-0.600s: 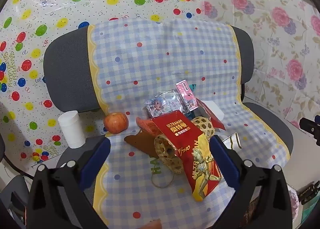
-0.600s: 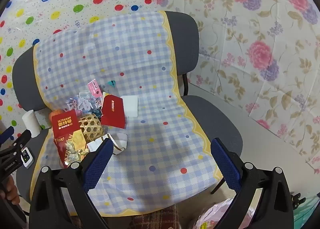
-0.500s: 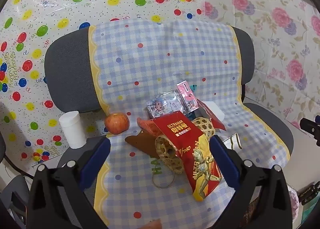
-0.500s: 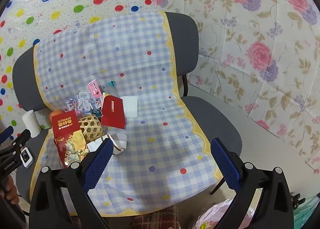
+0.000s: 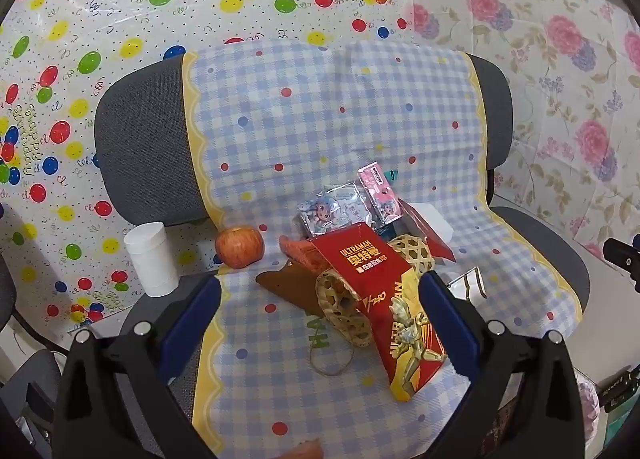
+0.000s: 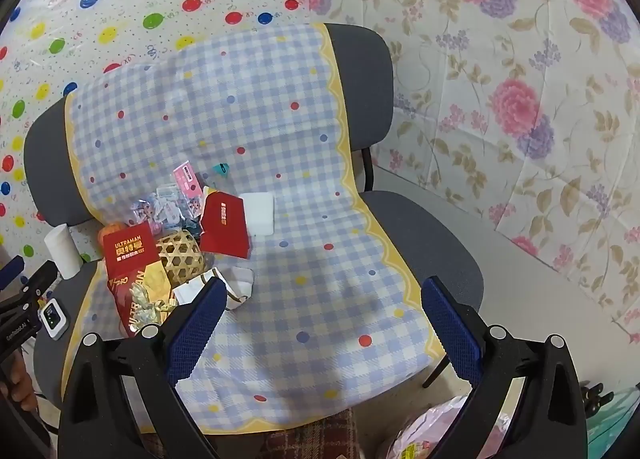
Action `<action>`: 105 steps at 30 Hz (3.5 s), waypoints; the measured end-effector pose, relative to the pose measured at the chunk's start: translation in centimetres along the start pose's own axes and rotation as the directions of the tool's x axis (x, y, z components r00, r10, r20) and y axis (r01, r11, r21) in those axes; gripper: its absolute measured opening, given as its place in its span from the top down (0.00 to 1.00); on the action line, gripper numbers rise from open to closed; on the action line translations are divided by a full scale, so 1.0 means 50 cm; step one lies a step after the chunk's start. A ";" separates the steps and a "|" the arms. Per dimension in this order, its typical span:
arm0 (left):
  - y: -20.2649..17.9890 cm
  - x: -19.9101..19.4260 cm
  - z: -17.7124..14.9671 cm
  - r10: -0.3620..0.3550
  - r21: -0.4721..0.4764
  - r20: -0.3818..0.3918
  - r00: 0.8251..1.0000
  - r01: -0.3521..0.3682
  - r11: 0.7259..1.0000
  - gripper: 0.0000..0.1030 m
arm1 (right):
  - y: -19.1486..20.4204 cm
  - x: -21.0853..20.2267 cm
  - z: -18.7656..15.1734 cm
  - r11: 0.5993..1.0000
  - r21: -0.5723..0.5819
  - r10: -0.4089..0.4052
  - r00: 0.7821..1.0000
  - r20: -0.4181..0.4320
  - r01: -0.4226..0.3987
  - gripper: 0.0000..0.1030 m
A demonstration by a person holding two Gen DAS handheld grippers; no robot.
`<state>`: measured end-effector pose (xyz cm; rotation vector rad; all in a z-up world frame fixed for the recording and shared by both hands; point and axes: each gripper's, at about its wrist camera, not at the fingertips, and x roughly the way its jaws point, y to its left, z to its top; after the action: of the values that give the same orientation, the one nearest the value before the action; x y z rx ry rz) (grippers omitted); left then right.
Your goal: Collect trash
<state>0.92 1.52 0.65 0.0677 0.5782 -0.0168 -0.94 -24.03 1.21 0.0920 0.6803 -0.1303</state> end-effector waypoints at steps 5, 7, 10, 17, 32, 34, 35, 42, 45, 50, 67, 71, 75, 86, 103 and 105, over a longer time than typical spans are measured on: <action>0.001 -0.005 -0.010 0.008 0.004 0.002 1.000 -0.008 1.000 0.07 | -0.005 0.000 -0.007 1.000 0.005 -0.003 1.000 0.002 0.003 0.06; 0.002 -0.004 -0.011 0.007 0.004 0.002 1.000 -0.007 1.000 0.07 | -0.006 0.000 -0.005 1.000 0.006 -0.002 1.000 0.000 0.002 0.06; 0.002 -0.004 -0.011 0.009 0.005 0.000 1.000 -0.009 1.000 0.07 | -0.006 0.000 -0.005 1.000 0.005 -0.004 1.000 0.001 0.004 0.06; 0.003 -0.001 -0.013 0.009 0.005 -0.004 1.000 -0.009 1.000 0.07 | -0.010 0.000 -0.005 1.000 0.007 -0.008 1.000 0.003 0.008 0.06; 0.000 -0.001 -0.013 0.012 0.005 -0.005 1.000 -0.012 1.000 0.07 | -0.011 0.003 -0.004 1.000 0.007 -0.011 1.000 0.003 0.011 0.06; 0.000 -0.001 -0.012 0.011 0.004 -0.005 1.000 -0.011 1.000 0.07 | -0.009 0.003 -0.004 1.000 0.007 -0.014 1.000 0.004 0.014 0.06; 0.000 -0.001 -0.012 0.011 0.005 -0.005 1.000 -0.011 1.000 0.07 | -0.011 0.004 -0.005 1.000 0.007 -0.012 1.000 0.004 0.012 0.06; -0.001 -0.002 -0.012 0.012 0.004 -0.006 1.000 -0.012 1.000 0.07 | -0.008 0.004 -0.003 1.000 0.007 -0.018 1.000 0.003 0.018 0.06; -0.002 -0.002 -0.013 0.013 0.004 -0.007 1.000 -0.013 1.000 0.07 | -0.008 0.005 -0.003 1.000 0.001 -0.022 1.000 0.005 0.022 0.06; 0.008 0.005 -0.020 0.016 -0.001 -0.017 1.000 -0.016 1.000 0.07 | -0.005 0.005 -0.004 1.000 -0.002 -0.025 1.000 0.008 0.025 0.06; -0.043 0.109 -0.105 -0.107 0.049 -0.202 0.974 0.119 0.992 0.08 | 0.001 0.069 -0.031 0.999 -0.041 -0.016 1.000 0.006 0.016 0.06; -0.052 0.133 -0.114 -0.147 0.043 -0.238 0.960 0.161 0.986 0.23 | -0.003 0.087 -0.038 1.000 -0.025 -0.006 1.000 0.015 0.006 0.06; -0.061 0.158 -0.122 -0.205 0.019 -0.272 0.940 0.219 0.976 0.39 | -0.003 0.099 -0.044 1.000 -0.016 -0.005 1.000 0.028 0.005 0.06; -0.065 0.163 -0.112 -0.306 -0.032 -0.242 0.921 0.307 0.951 0.89 | 0.004 0.123 -0.065 0.998 -0.062 0.024 0.999 0.041 -0.022 0.06; 0.008 0.025 -0.027 -0.221 0.006 0.075 0.972 0.222 0.975 1.00 | 0.070 0.189 -0.095 0.962 -0.080 0.255 0.965 -0.067 -0.260 0.51; 0.012 0.026 -0.031 -0.220 0.000 0.078 0.972 0.221 0.975 1.00 | 0.073 0.207 -0.098 0.956 -0.064 0.282 0.955 -0.092 -0.288 0.53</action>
<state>1.19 2.24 -1.31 -0.0057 0.5054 -0.2322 4.55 -20.75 -8.98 0.1216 0.7458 0.1783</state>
